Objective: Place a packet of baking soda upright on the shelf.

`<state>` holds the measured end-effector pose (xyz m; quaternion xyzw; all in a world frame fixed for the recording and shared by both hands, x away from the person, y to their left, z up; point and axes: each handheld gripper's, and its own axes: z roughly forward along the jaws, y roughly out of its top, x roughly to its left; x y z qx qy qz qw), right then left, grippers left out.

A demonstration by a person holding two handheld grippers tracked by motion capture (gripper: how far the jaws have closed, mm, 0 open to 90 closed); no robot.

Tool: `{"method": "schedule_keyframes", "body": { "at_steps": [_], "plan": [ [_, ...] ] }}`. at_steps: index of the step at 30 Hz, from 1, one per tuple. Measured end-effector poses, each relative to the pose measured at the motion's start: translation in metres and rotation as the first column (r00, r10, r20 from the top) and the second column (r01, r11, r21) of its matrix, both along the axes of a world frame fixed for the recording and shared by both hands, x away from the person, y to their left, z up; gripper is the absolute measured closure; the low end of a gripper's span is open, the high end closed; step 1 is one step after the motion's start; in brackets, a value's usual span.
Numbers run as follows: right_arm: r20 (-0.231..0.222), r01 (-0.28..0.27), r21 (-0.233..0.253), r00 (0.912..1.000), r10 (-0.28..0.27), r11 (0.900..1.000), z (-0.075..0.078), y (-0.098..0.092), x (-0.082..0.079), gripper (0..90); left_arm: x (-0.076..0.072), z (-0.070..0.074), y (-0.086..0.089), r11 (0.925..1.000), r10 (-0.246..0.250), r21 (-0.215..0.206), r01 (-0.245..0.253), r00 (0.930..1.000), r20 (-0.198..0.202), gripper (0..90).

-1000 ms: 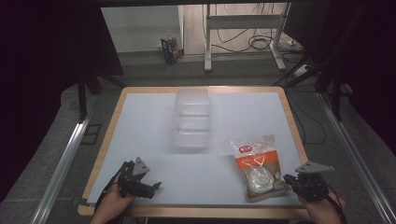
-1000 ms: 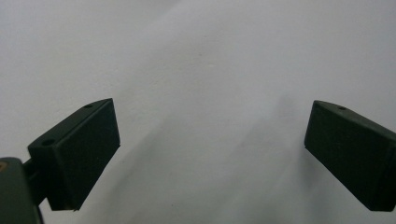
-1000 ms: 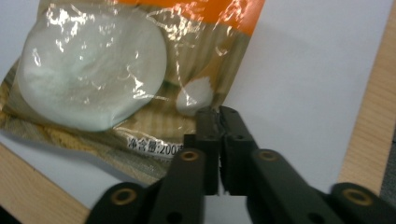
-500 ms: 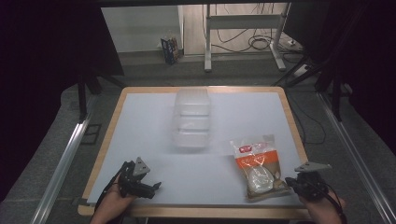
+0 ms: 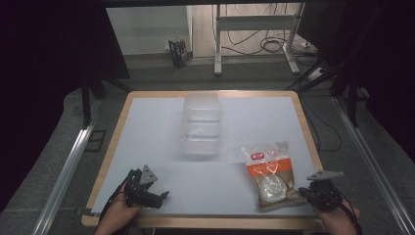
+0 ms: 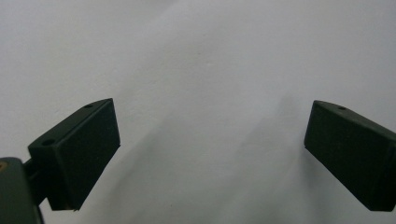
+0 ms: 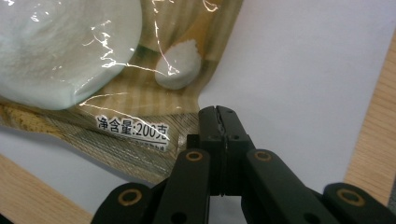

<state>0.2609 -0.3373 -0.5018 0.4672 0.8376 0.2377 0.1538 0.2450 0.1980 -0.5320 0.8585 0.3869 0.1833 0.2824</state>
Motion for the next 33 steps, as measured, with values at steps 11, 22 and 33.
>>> {"method": "schedule_keyframes", "body": {
  "at_steps": [11, 22, 33],
  "plan": [
    [-0.013, -0.091, -0.013, 0.9958, 0.091, 0.996, -0.001, 0.024, -0.008, 88.9, 0.0, 0.0, 0.0, 1.0, 0.0, 0.002, 0.0, 1.0, -0.001, 3.5],
    [-0.062, -0.189, 0.076, 0.9791, 0.194, 0.979, -0.003, 0.042, -0.012, 88.9, 0.0, 0.0, 0.0, 1.0, 0.0, 0.002, 0.0, 1.0, -0.001, 3.5],
    [-0.066, -0.306, 0.117, 0.9467, 0.315, 0.945, -0.007, 0.07, -0.016, 88.8, 0.001, 0.0, 0.0, 1.0, -0.002, 0.009, 0.002, 1.0, -0.005, 3.5]
  ]
}}
